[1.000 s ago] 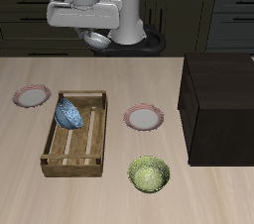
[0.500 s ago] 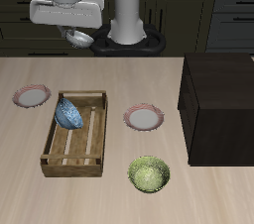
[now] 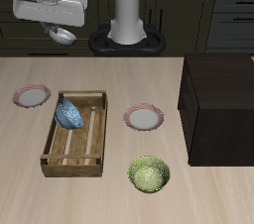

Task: Place the white bowl on the off-center plate and place the green bowl on top of the wooden shelf

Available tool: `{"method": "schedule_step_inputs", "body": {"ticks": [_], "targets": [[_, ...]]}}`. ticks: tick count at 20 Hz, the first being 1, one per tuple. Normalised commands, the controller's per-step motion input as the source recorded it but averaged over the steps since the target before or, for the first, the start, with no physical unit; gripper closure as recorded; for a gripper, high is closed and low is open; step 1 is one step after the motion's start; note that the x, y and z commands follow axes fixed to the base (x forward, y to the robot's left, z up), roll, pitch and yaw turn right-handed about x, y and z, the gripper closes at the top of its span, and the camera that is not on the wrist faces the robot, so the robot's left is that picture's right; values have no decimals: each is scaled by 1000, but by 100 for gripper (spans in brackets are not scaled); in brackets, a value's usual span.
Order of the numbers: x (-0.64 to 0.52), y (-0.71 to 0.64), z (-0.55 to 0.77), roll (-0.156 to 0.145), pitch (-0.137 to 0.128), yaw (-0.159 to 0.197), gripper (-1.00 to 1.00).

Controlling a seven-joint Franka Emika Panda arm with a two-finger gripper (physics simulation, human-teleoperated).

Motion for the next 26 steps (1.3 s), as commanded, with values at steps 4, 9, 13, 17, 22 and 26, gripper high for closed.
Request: {"method": "schedule_step_inputs", "body": {"ticks": [4, 9, 13, 17, 22, 26], "targets": [[-129, -268, -1, 6, -7, 16, 100], [-134, -303, 23, 15, -16, 32, 100], [-73, -303, 31, -24, -8, 2, 100], [-63, -229, 22, -41, -12, 10, 100], [-62, -134, -25, -32, 2, -1, 100], [-41, -162, -66, -32, 3, -9, 100]]}}
